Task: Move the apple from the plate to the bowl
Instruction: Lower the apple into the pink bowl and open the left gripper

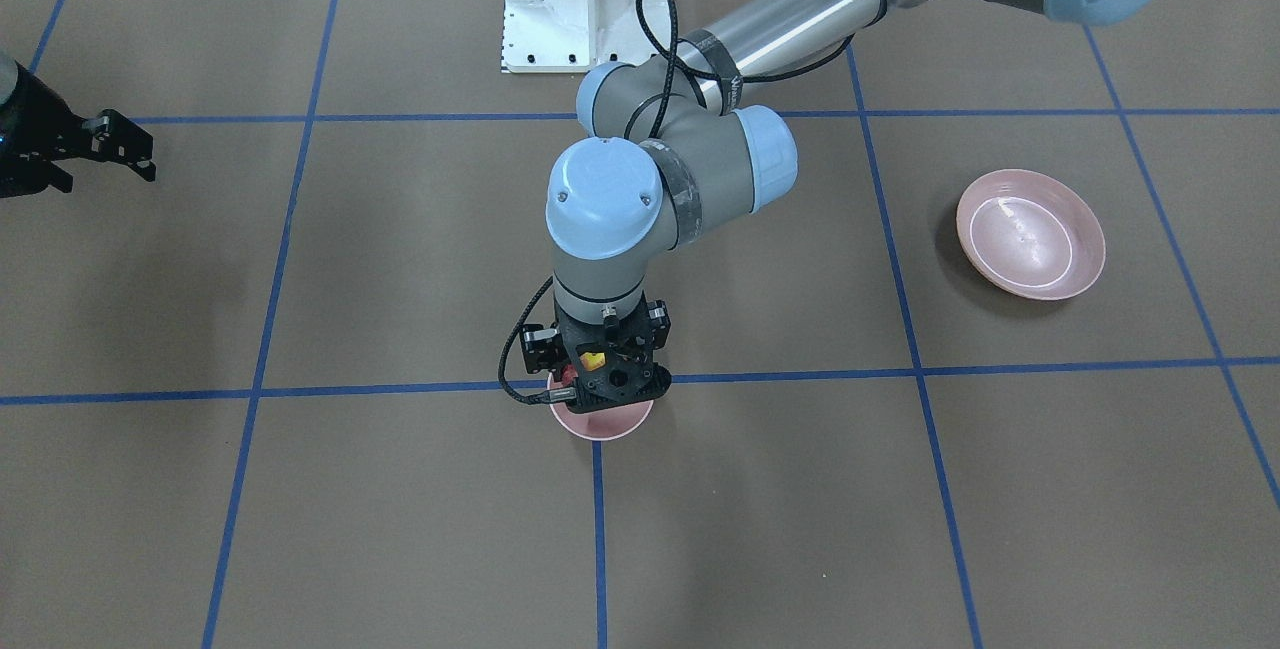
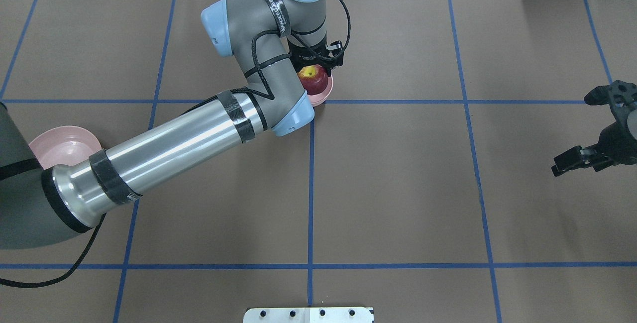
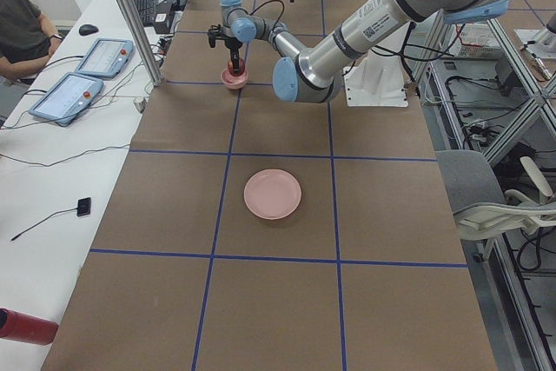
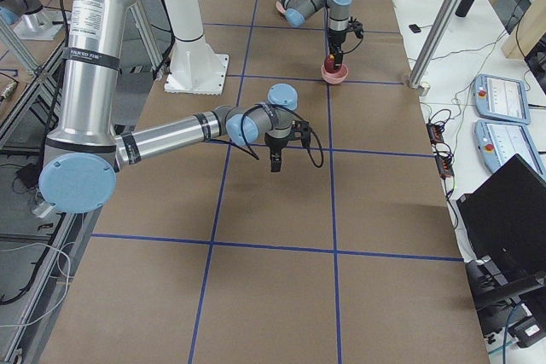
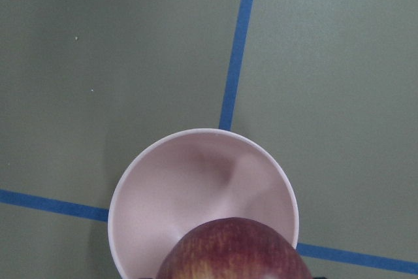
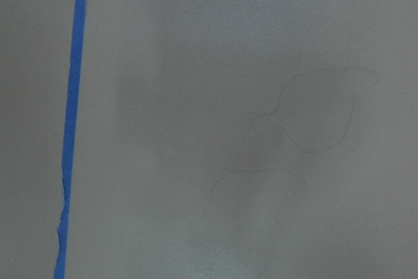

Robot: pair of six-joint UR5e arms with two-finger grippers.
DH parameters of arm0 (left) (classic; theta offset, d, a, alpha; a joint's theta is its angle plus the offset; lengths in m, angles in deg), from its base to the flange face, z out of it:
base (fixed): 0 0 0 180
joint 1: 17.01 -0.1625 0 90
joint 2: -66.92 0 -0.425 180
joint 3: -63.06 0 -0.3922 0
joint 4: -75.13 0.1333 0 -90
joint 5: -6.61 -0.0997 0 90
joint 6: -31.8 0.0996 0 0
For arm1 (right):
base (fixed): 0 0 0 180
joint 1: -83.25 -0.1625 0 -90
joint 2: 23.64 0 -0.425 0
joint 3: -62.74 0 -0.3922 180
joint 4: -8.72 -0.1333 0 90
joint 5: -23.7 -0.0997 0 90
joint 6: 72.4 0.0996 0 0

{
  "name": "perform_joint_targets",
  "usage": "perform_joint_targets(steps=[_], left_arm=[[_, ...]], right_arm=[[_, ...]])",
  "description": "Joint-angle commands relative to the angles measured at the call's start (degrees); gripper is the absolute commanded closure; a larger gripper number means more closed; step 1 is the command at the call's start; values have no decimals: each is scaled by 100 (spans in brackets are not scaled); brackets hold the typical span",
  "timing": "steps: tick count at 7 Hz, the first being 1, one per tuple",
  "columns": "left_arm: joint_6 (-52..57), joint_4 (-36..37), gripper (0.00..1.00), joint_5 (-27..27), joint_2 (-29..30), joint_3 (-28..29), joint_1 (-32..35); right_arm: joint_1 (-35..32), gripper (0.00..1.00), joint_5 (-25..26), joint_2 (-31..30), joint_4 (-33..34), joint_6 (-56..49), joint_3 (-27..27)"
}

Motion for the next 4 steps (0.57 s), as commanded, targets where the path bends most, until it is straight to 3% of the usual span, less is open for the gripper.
perform_joint_targets(steps=[1,2,3,4], left_arm=[[8,-397,100,-61,15,296,-3],[8,-398,100,-61,16,304,-3],[8,-398,78,-61,16,296,-12],[8,-398,3,-61,24,296,-21]], right_arm=[[17,0,7,7,-9,7,5],[17,0,-2,7,-9,7,-4],[17,0,7,7,-9,-2,-4],[17,0,-2,16,-9,7,14]])
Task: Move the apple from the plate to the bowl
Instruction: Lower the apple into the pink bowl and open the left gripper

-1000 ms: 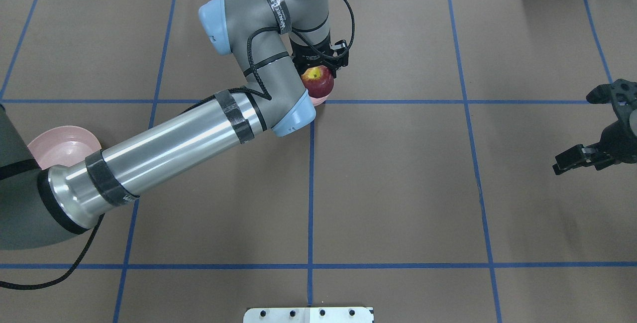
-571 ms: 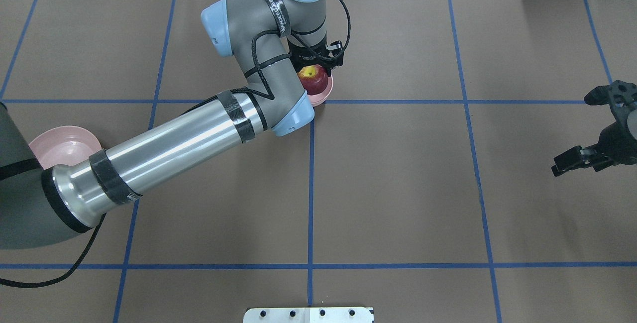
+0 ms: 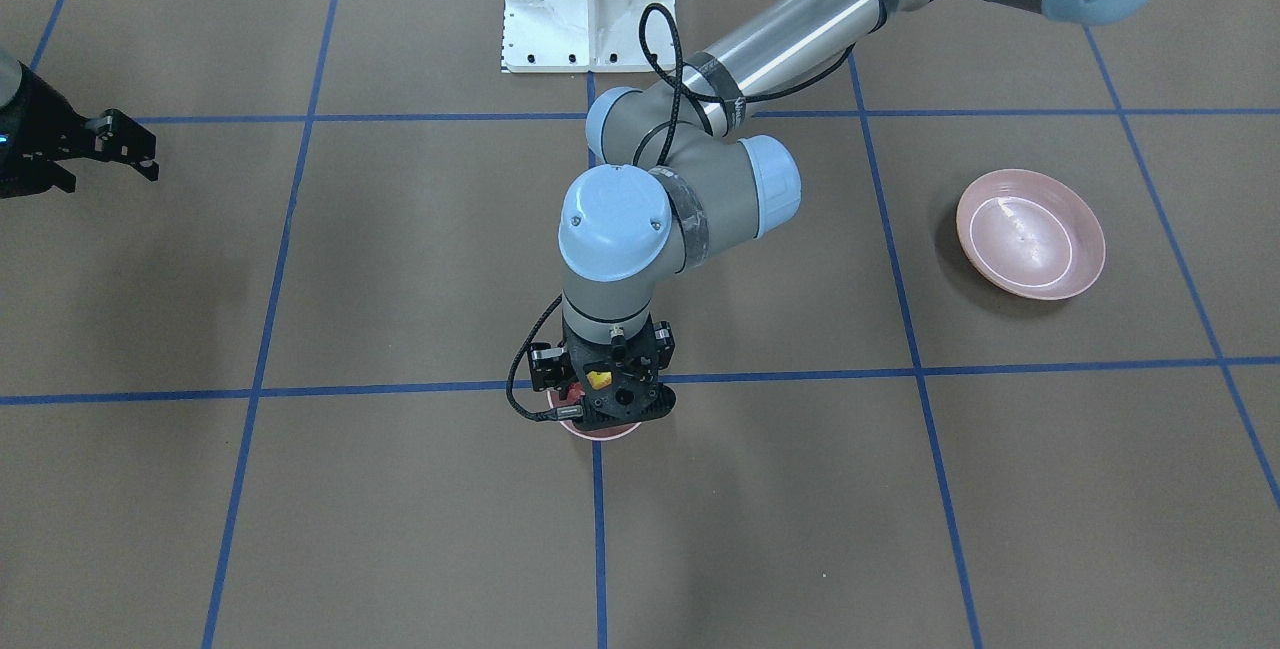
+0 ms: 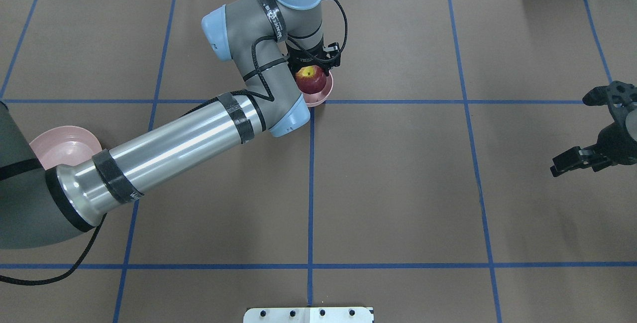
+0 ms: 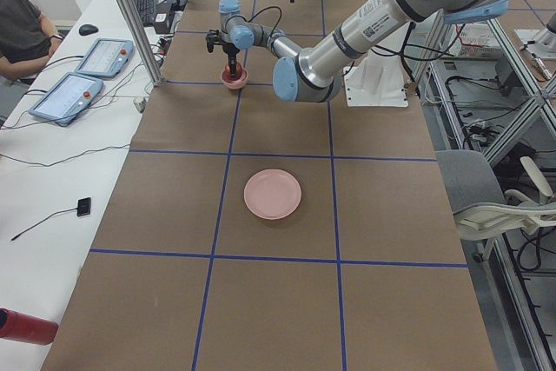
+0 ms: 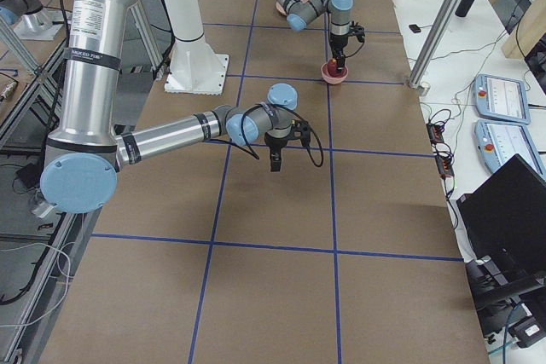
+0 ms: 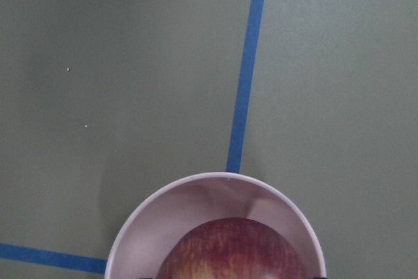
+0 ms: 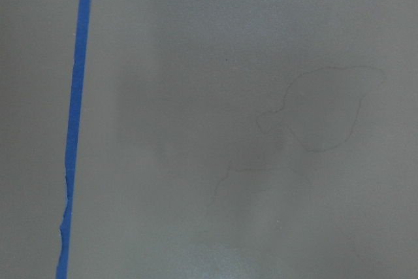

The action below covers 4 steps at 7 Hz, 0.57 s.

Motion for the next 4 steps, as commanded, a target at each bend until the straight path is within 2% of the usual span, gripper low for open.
perform_joint_targets(steps=[1,3,4], left_arm=[[0,-7,2,-9,6,-31,-35],[-18,63,2,8,-37,-233,-26],[-44,151,2,43,-72,-530,17]], right_arm=[[-8,0,-5,-2,0,4,30],[-8,0,-5,-3,0,-5,30],[0,0,-5,-3,0,-5,30]])
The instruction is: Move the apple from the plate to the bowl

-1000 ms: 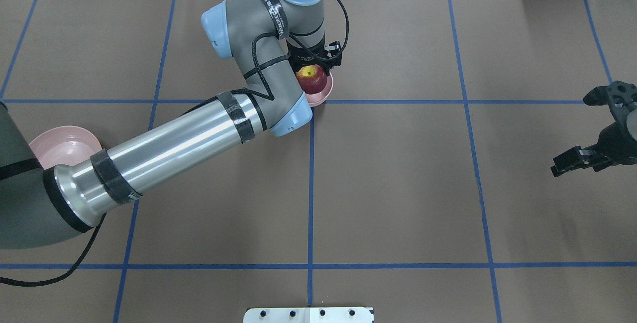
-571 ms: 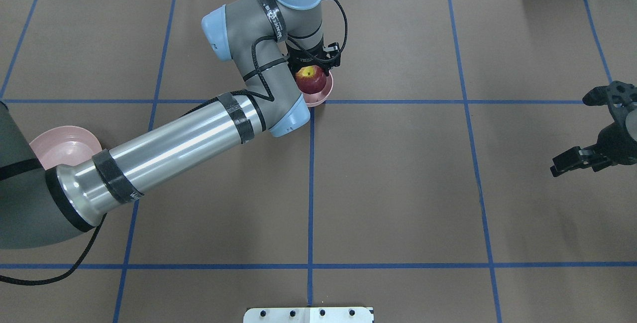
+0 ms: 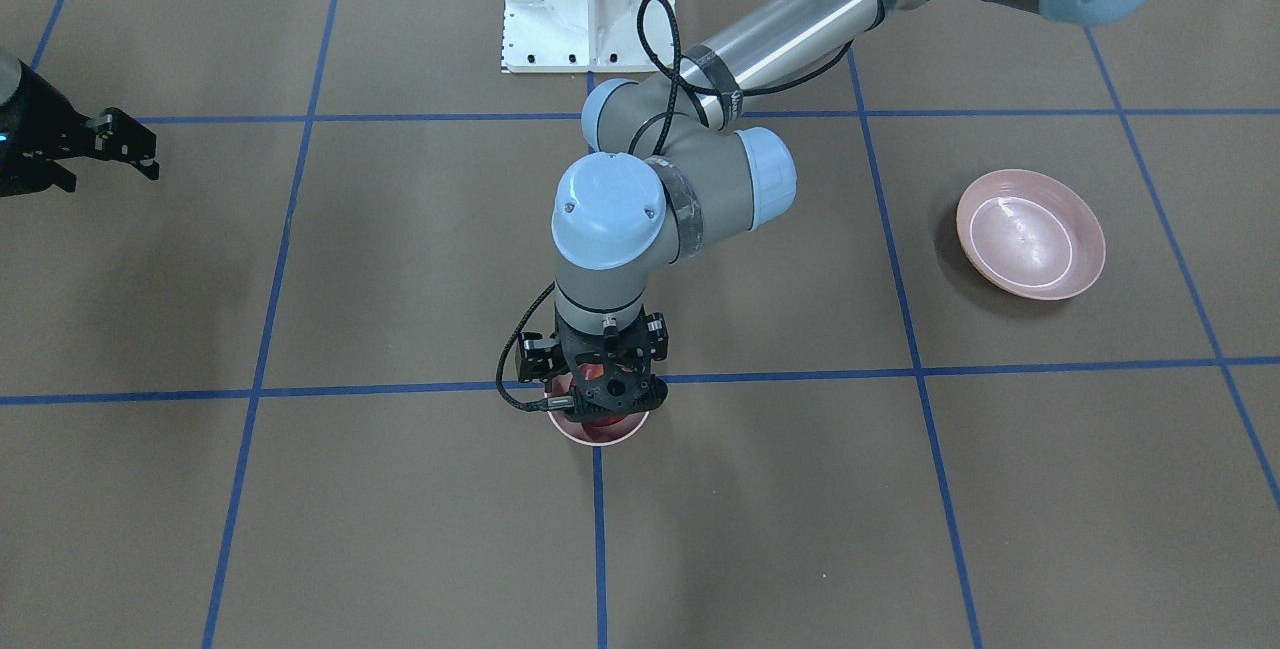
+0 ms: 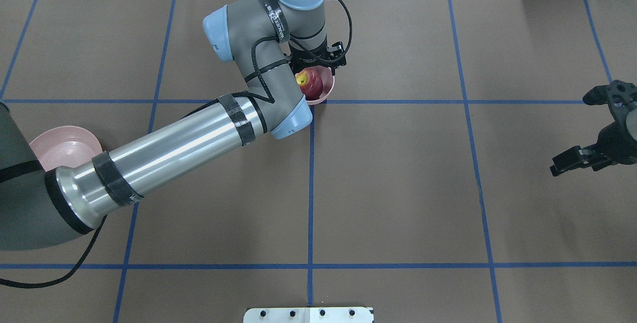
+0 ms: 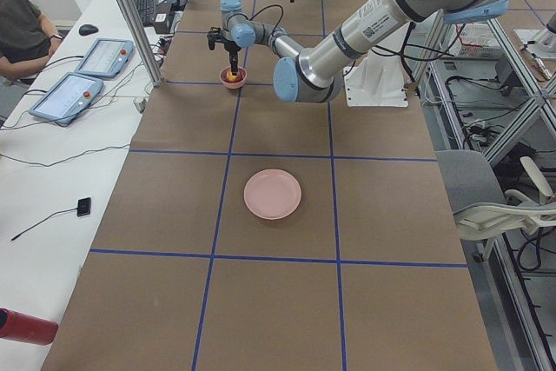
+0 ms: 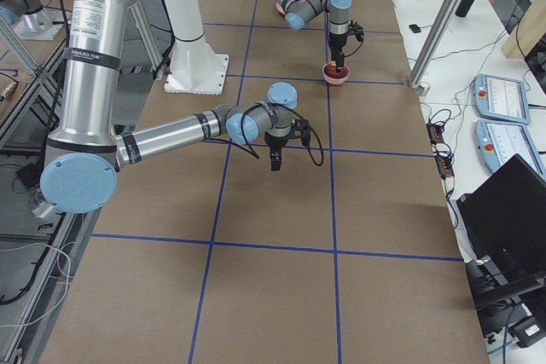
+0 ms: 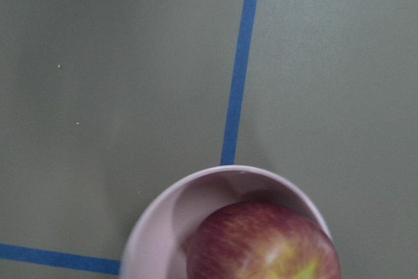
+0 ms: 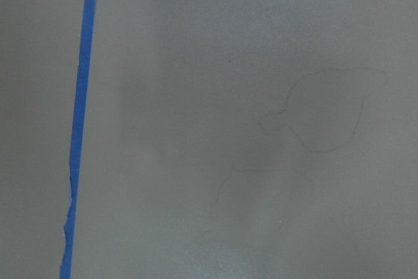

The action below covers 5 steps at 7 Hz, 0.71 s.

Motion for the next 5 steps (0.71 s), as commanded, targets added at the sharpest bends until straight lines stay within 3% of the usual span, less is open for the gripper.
perform_joint_targets(steps=[1,2,3,5], left_arm=[[-14,660,2,82,-593,-1292,102],[55,918,2,256,-1825,-2851,173],[665,1034,2,284,-2864,-3937,382],[2629,1752,2,337,-4790,-5575,1057]], right_arm=[[6,0,0,8,0,-1,1],[-11,0,0,8,0,-1,10],[-55,0,9,17,0,-1,1],[-230,0,0,52,0,-1,-51]])
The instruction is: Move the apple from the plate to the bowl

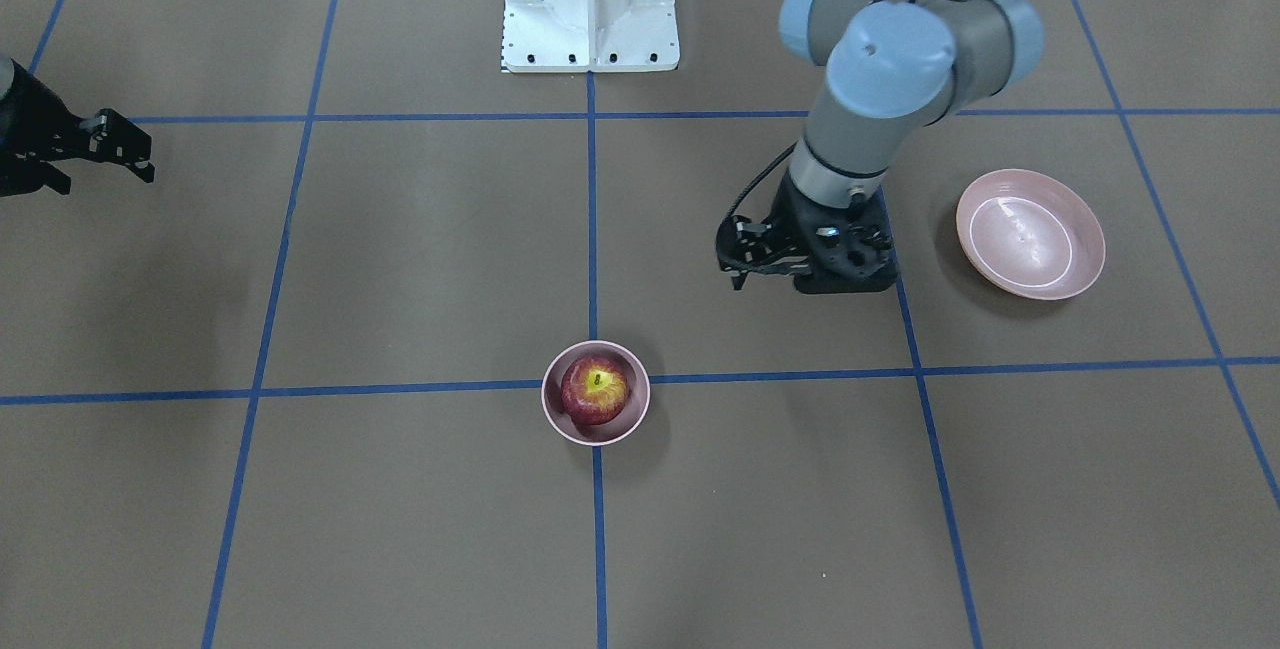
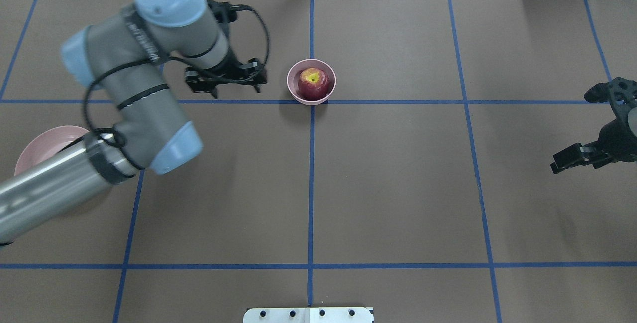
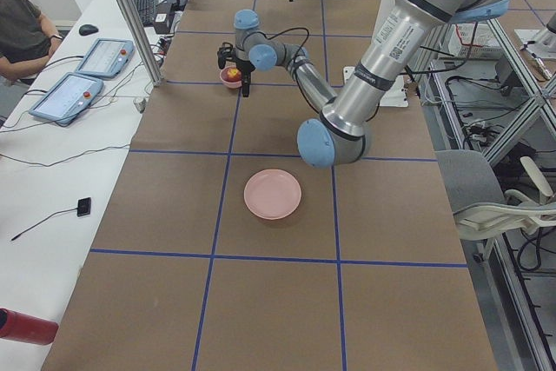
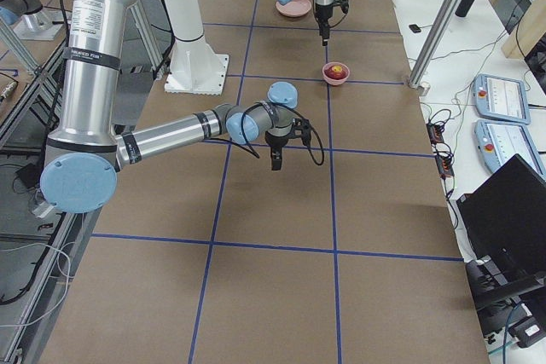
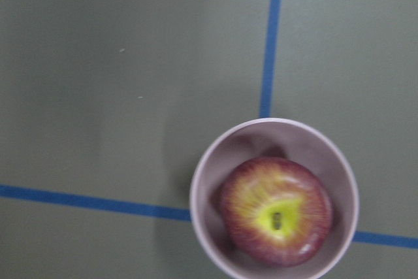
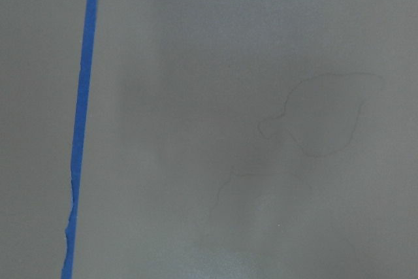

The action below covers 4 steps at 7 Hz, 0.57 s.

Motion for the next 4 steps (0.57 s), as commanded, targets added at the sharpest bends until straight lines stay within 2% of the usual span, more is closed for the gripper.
perform_joint_targets(steps=[1,2,3,4], left_arm=[[2431,363,2,171,-2229,-1505,1054],[3653,354,2,790,-2726,-1466,1835],[4779,345,2,1040,-3001,-1126,2478],[5399,337,2,1077,-3013,-688,2946]], right_arm=[[-188,0,-15,-10,9,-9,-35],[-319,0,-85,-27,18,-17,-52],[-416,0,-120,-45,18,-26,-105],[-548,0,-138,-115,35,-26,-149]])
